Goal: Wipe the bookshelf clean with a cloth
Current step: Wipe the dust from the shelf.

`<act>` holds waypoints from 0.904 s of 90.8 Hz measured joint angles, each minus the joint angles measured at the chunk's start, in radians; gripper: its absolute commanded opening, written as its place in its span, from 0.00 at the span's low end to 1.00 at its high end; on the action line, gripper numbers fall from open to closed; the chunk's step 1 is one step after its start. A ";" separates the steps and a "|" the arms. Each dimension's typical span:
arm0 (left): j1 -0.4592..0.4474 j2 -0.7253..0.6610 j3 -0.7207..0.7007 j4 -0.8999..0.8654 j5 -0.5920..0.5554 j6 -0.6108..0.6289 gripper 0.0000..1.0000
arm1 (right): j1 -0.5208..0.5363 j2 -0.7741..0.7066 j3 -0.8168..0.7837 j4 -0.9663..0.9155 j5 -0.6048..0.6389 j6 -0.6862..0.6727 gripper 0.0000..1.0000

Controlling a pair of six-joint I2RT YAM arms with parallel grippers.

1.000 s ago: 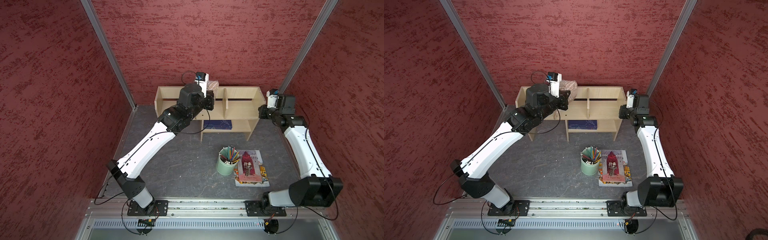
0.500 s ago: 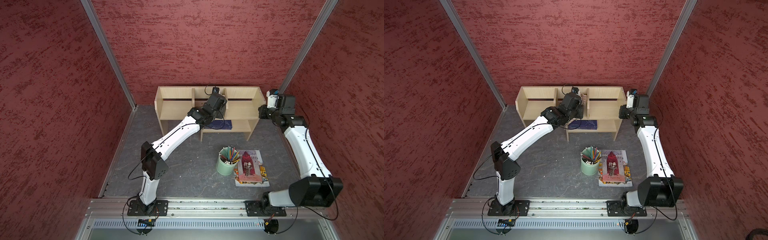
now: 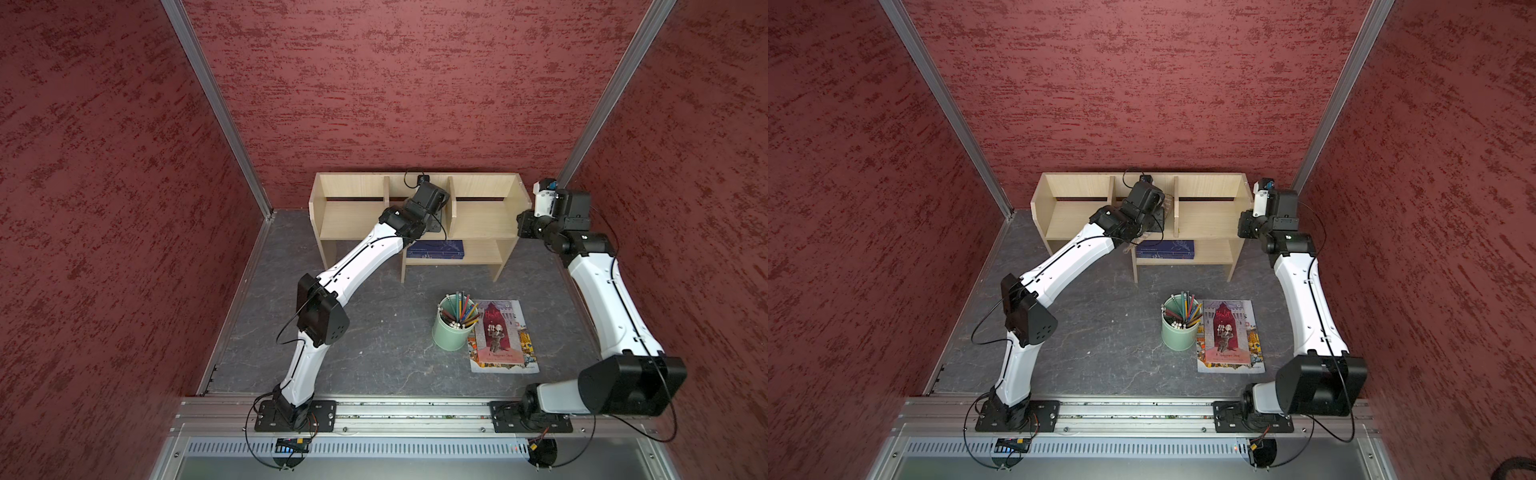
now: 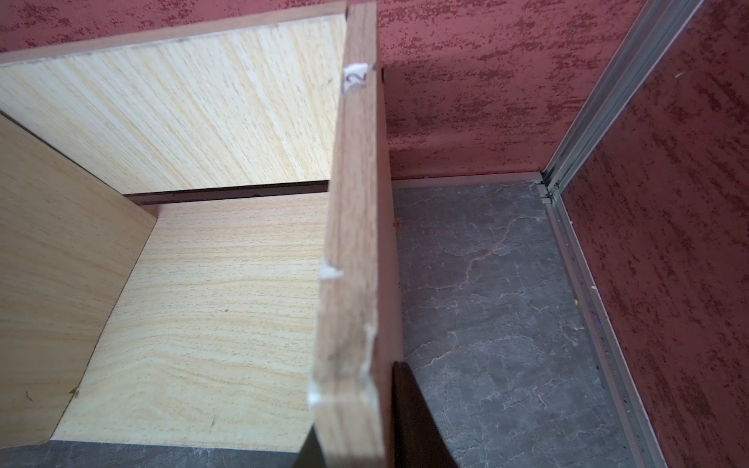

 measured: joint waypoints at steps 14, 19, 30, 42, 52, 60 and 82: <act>-0.007 0.000 0.000 0.003 0.019 -0.008 0.00 | 0.000 -0.003 -0.006 0.007 0.000 0.000 0.00; -0.006 0.000 0.001 0.002 0.018 -0.016 0.00 | 0.000 -0.003 -0.006 0.008 0.000 0.000 0.00; 0.008 0.000 0.006 -0.014 0.007 -0.044 0.00 | 0.000 -0.003 -0.006 0.008 -0.001 0.000 0.00; 0.030 -0.002 0.011 -0.040 -0.027 -0.067 0.00 | -0.001 -0.003 -0.006 0.008 -0.001 0.000 0.00; 0.039 -0.002 0.013 -0.046 -0.038 -0.074 0.00 | -0.001 -0.003 -0.006 0.008 -0.002 0.000 0.00; 0.035 -0.002 0.019 -0.053 -0.038 -0.075 0.00 | -0.001 -0.003 -0.006 0.008 -0.002 0.000 0.00; 0.011 -0.002 0.030 -0.056 -0.022 -0.074 0.00 | -0.002 -0.003 -0.007 0.008 -0.003 0.000 0.00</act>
